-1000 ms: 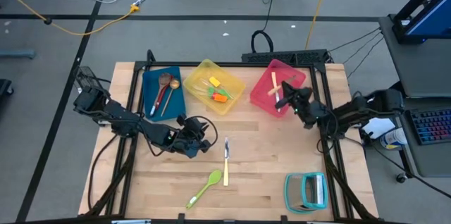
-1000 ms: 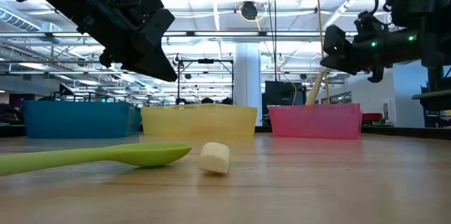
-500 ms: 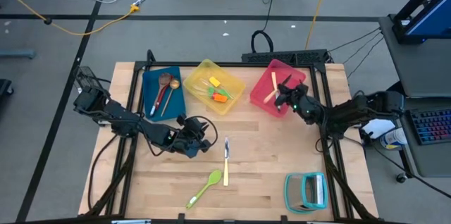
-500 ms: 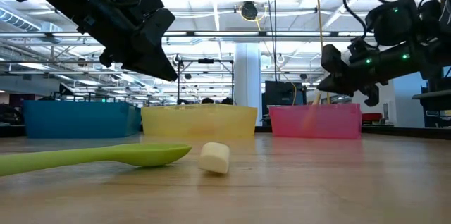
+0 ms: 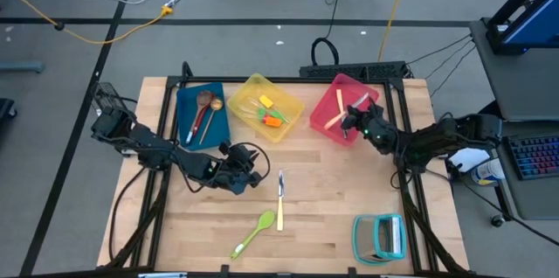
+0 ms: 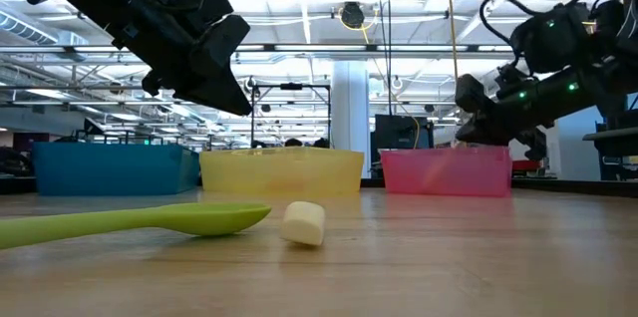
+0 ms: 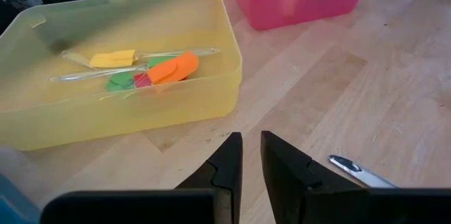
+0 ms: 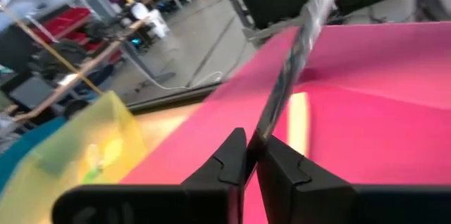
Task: Pick & Place Kitchen Items
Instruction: Put the left yellow table knife into the red bin
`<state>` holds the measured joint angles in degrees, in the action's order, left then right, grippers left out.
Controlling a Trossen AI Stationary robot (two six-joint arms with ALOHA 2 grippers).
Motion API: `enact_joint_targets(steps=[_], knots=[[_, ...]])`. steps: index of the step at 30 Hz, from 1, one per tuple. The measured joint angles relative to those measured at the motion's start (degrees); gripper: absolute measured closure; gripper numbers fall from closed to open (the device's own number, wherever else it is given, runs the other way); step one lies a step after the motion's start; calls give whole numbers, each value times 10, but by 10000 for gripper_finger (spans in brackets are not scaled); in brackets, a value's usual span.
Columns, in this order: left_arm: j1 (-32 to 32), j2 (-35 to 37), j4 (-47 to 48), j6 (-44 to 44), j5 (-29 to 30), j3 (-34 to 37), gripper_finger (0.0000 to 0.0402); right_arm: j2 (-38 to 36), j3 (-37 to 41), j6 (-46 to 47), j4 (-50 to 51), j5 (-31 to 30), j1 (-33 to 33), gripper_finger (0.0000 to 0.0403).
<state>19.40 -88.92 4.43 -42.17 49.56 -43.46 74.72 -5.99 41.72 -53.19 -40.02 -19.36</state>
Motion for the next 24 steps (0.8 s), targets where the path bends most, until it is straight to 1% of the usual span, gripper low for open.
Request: enact_joint_targets(steps=[4, 6, 8, 15, 21, 24], knots=[[0, 0, 0, 0, 0, 0, 344, 0, 0, 50, 52, -2, -13, 369], [0, 0, 0, 0, 0, 0, 344, 0, 0, 86, 85, -2, -22, 364], [0, 0, 0, 0, 0, 0, 344, 0, 0, 97, 96, -2, -31, 364], [0, 0, 0, 0, -1, 0, 344, 1, 1, 54, 61, -1, -35, 360], [0, 0, 0, -2, -2, 0, 344, 1, 1, 11, 55, -1, -35, 333], [0, 0, 0, -3, -2, 0, 344, 2, 1, 4, 48, -1, -35, 316]])
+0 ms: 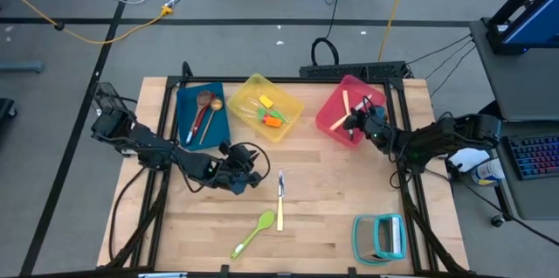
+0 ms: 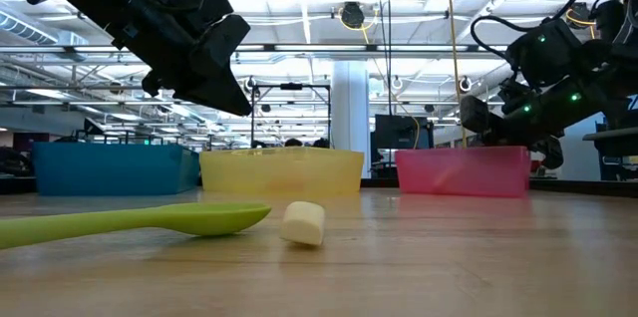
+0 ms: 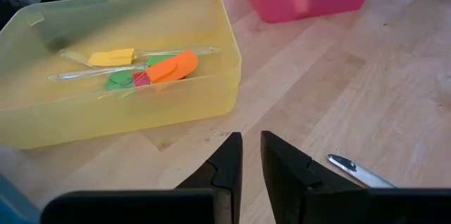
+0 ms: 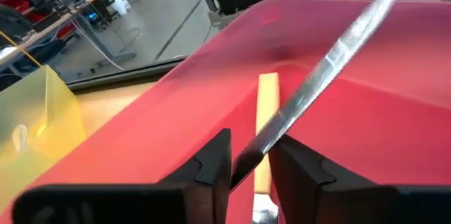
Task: Pick & Place Kitchen Items
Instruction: Put the left yellow table knife into the red bin
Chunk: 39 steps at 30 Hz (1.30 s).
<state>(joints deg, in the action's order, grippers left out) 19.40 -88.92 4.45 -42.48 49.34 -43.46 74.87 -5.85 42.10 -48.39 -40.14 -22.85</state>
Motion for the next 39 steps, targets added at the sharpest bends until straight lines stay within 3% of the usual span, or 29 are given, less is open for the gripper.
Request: enact_joint_targets(steps=[15, 25, 29, 32, 36, 39], knots=[[0, 0, 0, -12, -9, 0, 344, 0, 0, -28, -51, -3, 0, 249], [0, 0, 0, -13, -11, 0, 344, 0, 0, -53, -66, -32, 0, 248], [0, 0, 0, -13, -11, 0, 344, 0, 0, -8, -42, -48, 0, 249], [0, 0, 0, -13, -11, 0, 344, 0, 0, 8, -44, -41, 1, 248], [0, 0, 0, -13, -11, 0, 344, -1, 0, -45, -81, -28, 1, 249], [0, 0, 0, -13, -11, 0, 344, 0, 0, -78, -109, 16, 1, 252]])
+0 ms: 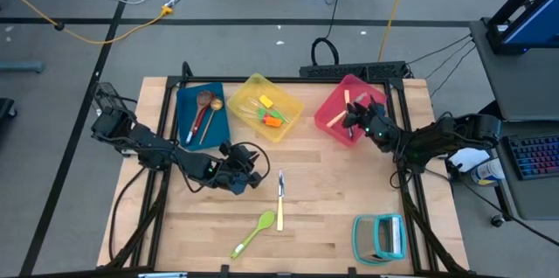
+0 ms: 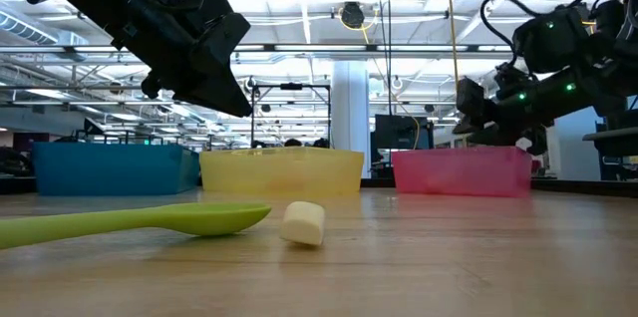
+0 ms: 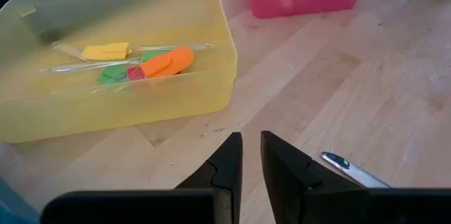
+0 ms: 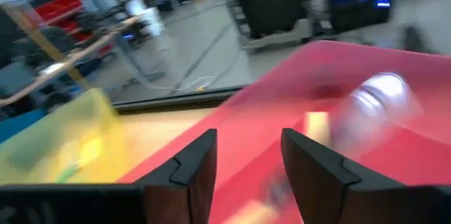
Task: Pick & Place Kitchen Items
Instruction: Put the left yellow table knife into the red bin, then put the green serving spoon into the blue bin
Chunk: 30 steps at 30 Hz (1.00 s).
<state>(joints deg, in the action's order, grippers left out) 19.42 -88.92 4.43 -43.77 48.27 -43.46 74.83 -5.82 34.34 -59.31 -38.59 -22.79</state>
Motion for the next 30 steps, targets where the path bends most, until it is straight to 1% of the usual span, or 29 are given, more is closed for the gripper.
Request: enact_joint_targets(steps=[2, 8, 16, 18, 20, 22, 27, 29, 30], knots=[[0, 0, 0, 0, 0, 0, 344, 0, -1, -13, -18, 15, 0, 254], [0, 0, 0, 0, 0, 0, 344, 0, -1, 4, -4, 11, 0, 261], [0, 0, -2, -7, -1, 0, 344, 0, -1, 3, -5, 10, 0, 262], [0, 0, -11, -14, -11, 0, 344, 0, -1, -7, -13, 11, 0, 262], [0, 0, -24, -14, -31, 0, 344, 0, -1, -21, -33, 16, 0, 262], [0, 0, -39, -14, -61, 0, 344, 0, -1, -33, -55, 42, 0, 262], [1, 0, -73, 3, -170, 0, 344, 0, -1, -66, -111, 130, 1, 262], [5, 0, -81, 2, -214, 0, 344, 0, -1, -75, -130, 148, 7, 262], [8, 0, -81, 1, -229, 0, 344, 0, -1, -81, -138, 149, 11, 262]])
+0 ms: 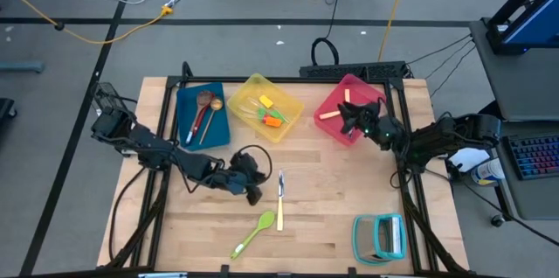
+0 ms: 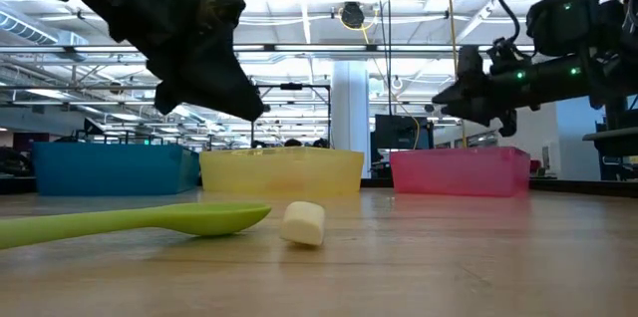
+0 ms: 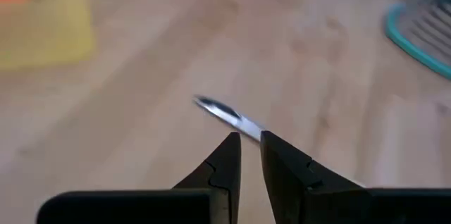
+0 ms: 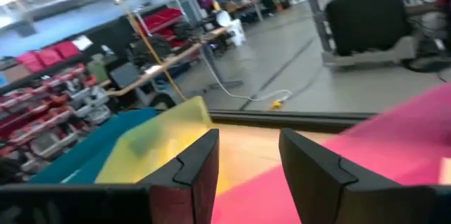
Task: Pick & Place Kitchen Items
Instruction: Put the green serving spoon into the blue bin
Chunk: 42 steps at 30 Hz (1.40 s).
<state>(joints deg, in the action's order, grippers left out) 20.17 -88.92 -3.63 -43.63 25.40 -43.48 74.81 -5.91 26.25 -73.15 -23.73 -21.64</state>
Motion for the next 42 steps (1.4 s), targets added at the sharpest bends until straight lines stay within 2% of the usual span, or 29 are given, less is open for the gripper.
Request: enact_joint_targets(steps=[3, 7, 12, 18, 24, 28, 34, 42], knots=[[12, 0, 0, -2, -12, 0, 344, 0, 0, -17, -29, 0, 16, 262], [20, 0, 0, -2, 17, 0, 344, 0, -11, -49, -56, 0, 45, 262], [20, 0, 0, -2, 14, 0, 344, 0, -52, -101, -43, 0, 90, 262], [24, 0, 4, -13, -62, 0, 344, 0, -102, -171, 7, 4, 139, 262], [56, 0, 4, -40, -178, 0, 344, 3, -117, -195, 27, 3, 150, 262], [97, 0, 4, -87, -195, 0, 344, 3, -117, -195, 30, -2, 150, 262], [150, 0, 4, -146, -165, 0, 344, 3, -117, -200, 27, -2, 150, 262], [172, 0, 12, -157, -251, 0, 344, 3, -118, -210, 16, -2, 138, 262]])
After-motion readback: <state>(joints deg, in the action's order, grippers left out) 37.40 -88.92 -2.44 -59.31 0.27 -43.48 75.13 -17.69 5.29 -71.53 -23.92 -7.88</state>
